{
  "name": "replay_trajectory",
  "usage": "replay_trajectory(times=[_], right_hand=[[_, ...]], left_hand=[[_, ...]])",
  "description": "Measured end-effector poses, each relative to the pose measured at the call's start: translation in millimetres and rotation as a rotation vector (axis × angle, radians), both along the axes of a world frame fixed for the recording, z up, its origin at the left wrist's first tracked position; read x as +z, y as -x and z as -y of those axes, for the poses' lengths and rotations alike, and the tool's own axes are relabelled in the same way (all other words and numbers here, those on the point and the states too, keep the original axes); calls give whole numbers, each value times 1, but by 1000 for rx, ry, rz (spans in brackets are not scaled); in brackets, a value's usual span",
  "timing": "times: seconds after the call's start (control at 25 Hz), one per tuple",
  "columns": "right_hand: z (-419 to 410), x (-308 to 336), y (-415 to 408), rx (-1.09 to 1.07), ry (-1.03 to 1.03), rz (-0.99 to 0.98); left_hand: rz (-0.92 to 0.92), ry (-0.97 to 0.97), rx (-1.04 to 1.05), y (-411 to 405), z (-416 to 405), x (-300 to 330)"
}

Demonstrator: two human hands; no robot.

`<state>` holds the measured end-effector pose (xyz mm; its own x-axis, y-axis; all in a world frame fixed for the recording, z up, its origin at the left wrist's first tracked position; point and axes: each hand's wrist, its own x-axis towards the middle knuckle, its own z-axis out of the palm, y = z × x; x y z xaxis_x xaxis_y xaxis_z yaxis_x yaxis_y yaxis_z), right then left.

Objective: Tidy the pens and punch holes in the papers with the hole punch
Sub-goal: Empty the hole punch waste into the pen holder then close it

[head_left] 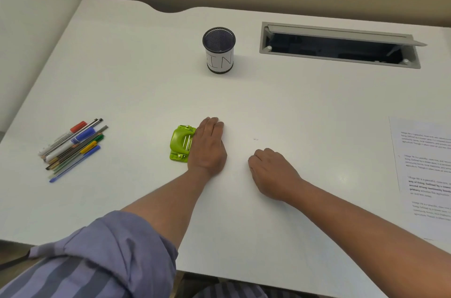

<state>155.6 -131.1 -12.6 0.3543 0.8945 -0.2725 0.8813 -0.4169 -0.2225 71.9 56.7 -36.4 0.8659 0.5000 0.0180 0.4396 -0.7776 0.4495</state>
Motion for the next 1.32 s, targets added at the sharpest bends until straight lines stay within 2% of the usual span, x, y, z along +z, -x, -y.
replay_trajectory(times=[0.16,0.24,0.32,0.4,0.48,0.56,0.68,0.88,1.08,1.32], right_hand=[[-2,2,-7,38,36,-91],[-4,4,-16,-153,-62,-327],[-3,7,-27,-480,-217,-647],[-1,12,-37,-706,-333,-916],[-6,18,-45,-797,-413,-1057],[-24,31,-58,-834,-485,-1106],[-67,60,-92,-838,-642,-1028],[-145,98,-147,-757,-765,-658],[-207,103,-177,-670,-692,-407],[-235,81,-196,-585,-538,-221]], left_hand=[[2,2,1,0,0,-1],[4,0,-2,0,0,-2],[9,0,-1,0,-1,-3],[7,0,0,-1,0,-4],[0,-5,-2,0,0,-4],[-4,-9,-4,-1,-1,-5],[-7,-7,2,-1,-3,-6],[-4,-6,11,-2,-2,-9],[-14,-19,18,-3,-4,-12],[-17,-34,-1,-3,-5,-14]])
